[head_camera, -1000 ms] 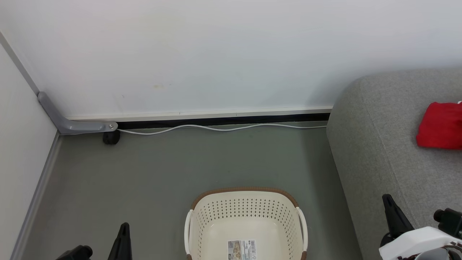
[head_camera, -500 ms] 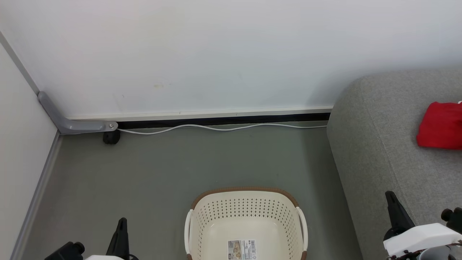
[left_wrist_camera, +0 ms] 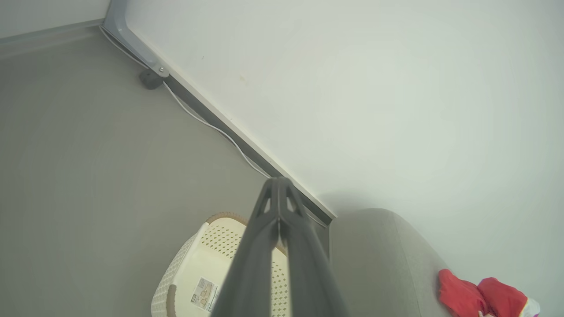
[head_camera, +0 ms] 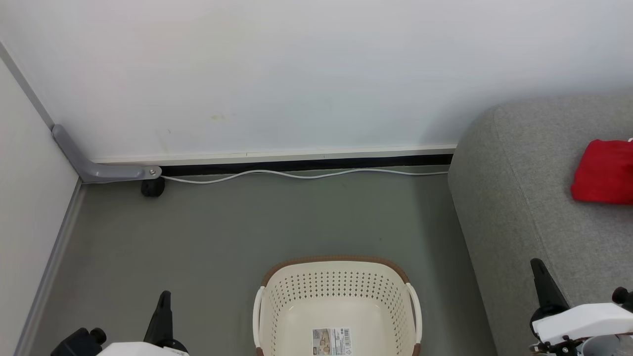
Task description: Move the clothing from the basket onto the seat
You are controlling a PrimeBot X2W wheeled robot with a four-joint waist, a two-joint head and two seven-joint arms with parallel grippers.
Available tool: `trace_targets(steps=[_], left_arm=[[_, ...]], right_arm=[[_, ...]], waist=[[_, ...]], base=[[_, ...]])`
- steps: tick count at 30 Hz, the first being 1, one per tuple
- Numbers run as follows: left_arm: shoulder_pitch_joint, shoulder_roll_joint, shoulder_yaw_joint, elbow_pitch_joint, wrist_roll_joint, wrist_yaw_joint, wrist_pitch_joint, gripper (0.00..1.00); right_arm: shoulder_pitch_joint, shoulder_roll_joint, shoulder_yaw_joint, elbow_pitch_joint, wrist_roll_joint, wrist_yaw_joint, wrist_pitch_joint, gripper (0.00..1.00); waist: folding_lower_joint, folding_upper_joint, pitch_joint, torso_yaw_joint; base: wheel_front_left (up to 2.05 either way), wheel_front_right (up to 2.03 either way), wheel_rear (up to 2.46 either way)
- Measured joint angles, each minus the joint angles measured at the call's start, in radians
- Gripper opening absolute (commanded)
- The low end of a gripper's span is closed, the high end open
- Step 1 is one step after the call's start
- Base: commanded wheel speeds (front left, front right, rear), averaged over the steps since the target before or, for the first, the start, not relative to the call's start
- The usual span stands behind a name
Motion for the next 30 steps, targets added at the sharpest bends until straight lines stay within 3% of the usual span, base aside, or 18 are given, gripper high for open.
trace_targets(steps=[30], left_arm=[[-0.040, 0.000, 0.043, -0.008, -0.321, -0.044, 0.083, 0.00]], right_arm=[[0.000, 0.052, -0.091, -0.049, 0.273, 0.000, 0.085, 0.00]], waist=[[-0.0001, 0.0000, 0.002, 0.001]], base=[[0.00, 0.00, 0.00]])
